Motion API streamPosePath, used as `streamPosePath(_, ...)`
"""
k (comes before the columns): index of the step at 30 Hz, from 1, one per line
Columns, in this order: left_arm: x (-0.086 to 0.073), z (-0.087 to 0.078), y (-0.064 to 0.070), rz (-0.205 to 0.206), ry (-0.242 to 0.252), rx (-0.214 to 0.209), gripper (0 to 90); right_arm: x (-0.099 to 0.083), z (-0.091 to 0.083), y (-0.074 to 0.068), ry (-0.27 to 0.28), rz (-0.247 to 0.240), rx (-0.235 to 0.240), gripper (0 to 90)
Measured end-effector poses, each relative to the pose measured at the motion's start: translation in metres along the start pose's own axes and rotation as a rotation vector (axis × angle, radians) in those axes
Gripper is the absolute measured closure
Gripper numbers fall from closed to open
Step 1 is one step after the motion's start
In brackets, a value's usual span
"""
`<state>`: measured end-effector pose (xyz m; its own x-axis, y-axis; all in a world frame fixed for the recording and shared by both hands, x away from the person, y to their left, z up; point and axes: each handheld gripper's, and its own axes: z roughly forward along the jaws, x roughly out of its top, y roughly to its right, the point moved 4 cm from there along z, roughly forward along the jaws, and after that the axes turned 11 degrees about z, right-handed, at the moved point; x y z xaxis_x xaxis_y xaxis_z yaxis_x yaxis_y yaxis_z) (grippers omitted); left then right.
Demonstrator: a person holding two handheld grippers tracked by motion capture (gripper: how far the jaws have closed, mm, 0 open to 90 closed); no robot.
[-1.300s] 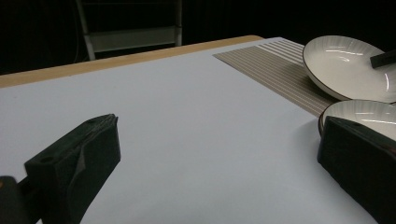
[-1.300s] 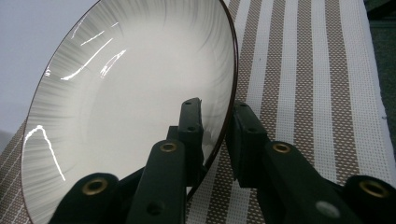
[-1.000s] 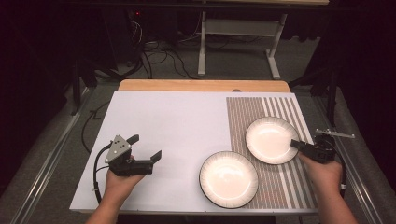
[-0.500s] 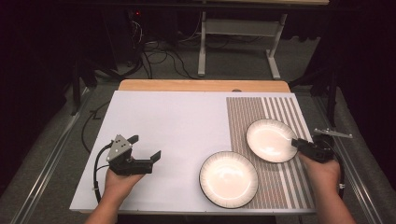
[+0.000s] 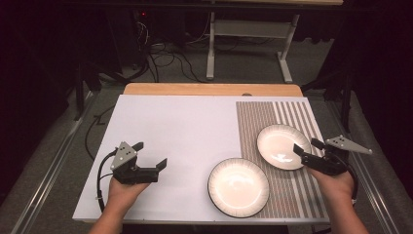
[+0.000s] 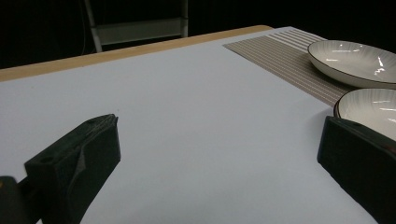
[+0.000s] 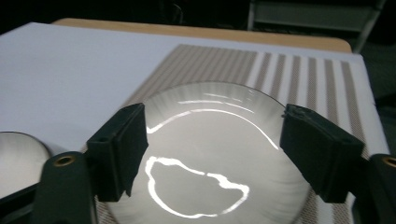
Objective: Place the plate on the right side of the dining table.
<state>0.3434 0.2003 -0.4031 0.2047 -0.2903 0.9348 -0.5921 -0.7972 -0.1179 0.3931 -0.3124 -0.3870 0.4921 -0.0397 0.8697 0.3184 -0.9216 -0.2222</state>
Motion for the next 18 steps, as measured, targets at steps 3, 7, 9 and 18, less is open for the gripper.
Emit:
streamPosePath(3, 0.001, -0.002, 0.001, -0.001, 0.008, -0.004, 0.2, 0.002, -0.005, -0.021, 0.032, -0.02, 0.065, 15.7)
streamPosePath(7, 0.002, -0.006, 0.001, -0.002, 0.015, -0.003, 0.2, -0.001, -0.009, -0.049, 0.064, -0.069, 0.144, 9.5)
streamPosePath(9, 0.002, -0.008, 0.002, 0.001, 0.017, -0.001, 0.2, -0.004, -0.01, -0.061, 0.069, -0.09, 0.171, 4.7)
streamPosePath(18, 0.005, -0.012, 0.007, 0.017, 0.033, 0.008, 0.2, -0.016, -0.017, -0.09, 0.069, -0.15, 0.221, 0.6)
